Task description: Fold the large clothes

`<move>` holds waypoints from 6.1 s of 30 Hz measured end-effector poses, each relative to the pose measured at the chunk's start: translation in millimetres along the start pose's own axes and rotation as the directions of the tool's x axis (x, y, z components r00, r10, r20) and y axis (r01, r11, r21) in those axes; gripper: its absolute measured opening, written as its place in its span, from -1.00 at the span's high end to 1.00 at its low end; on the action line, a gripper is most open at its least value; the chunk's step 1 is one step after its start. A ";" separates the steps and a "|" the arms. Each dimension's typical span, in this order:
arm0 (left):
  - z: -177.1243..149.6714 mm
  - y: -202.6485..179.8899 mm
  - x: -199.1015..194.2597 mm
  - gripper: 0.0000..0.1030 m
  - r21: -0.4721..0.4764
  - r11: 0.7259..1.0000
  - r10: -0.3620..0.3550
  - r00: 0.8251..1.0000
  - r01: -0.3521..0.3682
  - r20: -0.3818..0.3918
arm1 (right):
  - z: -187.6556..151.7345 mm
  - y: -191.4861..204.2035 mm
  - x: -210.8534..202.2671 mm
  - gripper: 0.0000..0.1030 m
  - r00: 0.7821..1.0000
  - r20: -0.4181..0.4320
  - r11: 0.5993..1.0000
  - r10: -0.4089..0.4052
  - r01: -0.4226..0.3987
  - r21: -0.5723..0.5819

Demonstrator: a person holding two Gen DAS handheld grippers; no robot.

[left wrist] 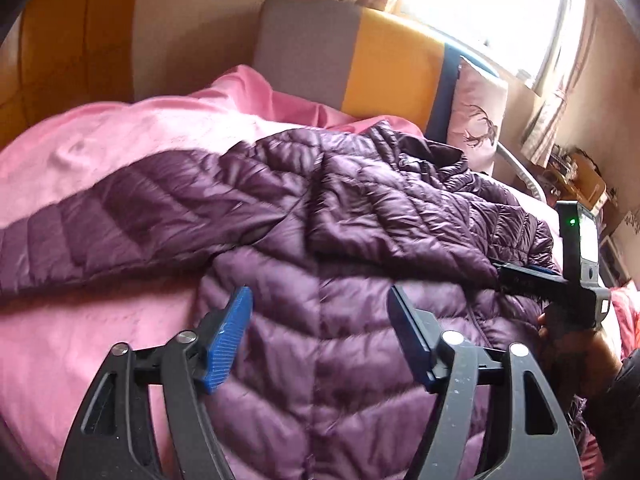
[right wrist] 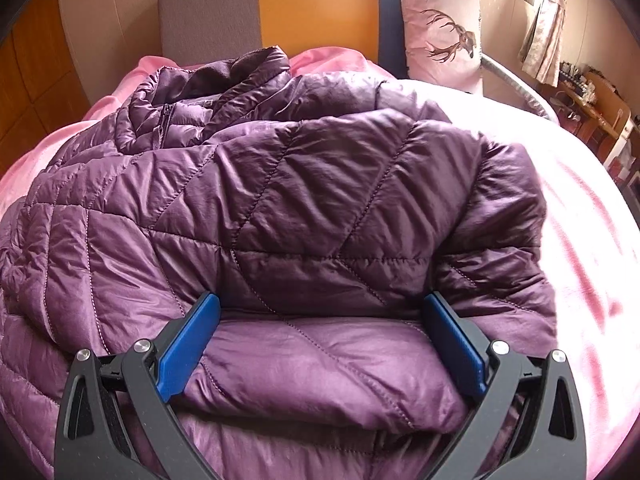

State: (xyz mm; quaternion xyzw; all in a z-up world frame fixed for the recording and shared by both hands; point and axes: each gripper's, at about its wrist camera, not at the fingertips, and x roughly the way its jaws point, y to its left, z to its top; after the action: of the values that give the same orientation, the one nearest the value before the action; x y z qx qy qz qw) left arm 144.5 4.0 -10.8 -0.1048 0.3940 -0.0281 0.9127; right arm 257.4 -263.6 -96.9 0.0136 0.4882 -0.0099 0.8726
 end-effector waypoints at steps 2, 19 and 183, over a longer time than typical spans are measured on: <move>-4.4 20.4 -7.4 -0.57 -0.068 0.998 -0.003 1.000 0.004 0.007 | -0.2 2.4 -13.0 -0.96 1.000 0.015 1.000 -0.016 0.016 0.016; -59.0 294.5 -90.5 -0.44 -0.793 0.609 0.121 0.987 0.014 0.109 | -83.9 77.4 -71.9 -0.96 0.983 0.064 0.978 0.170 -0.161 -0.130; 64.5 -27.9 18.1 -0.45 0.151 0.985 0.069 0.990 -0.087 0.123 | 19.3 -11.8 -66.2 -0.48 0.963 0.202 0.963 0.180 -0.215 0.165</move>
State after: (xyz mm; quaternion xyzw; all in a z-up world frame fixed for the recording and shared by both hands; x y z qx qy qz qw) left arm 204.6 -14.8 25.3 -0.0188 0.3402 -0.0169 0.9400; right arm 238.9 -275.8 -30.5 0.1427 0.3979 0.0308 0.9057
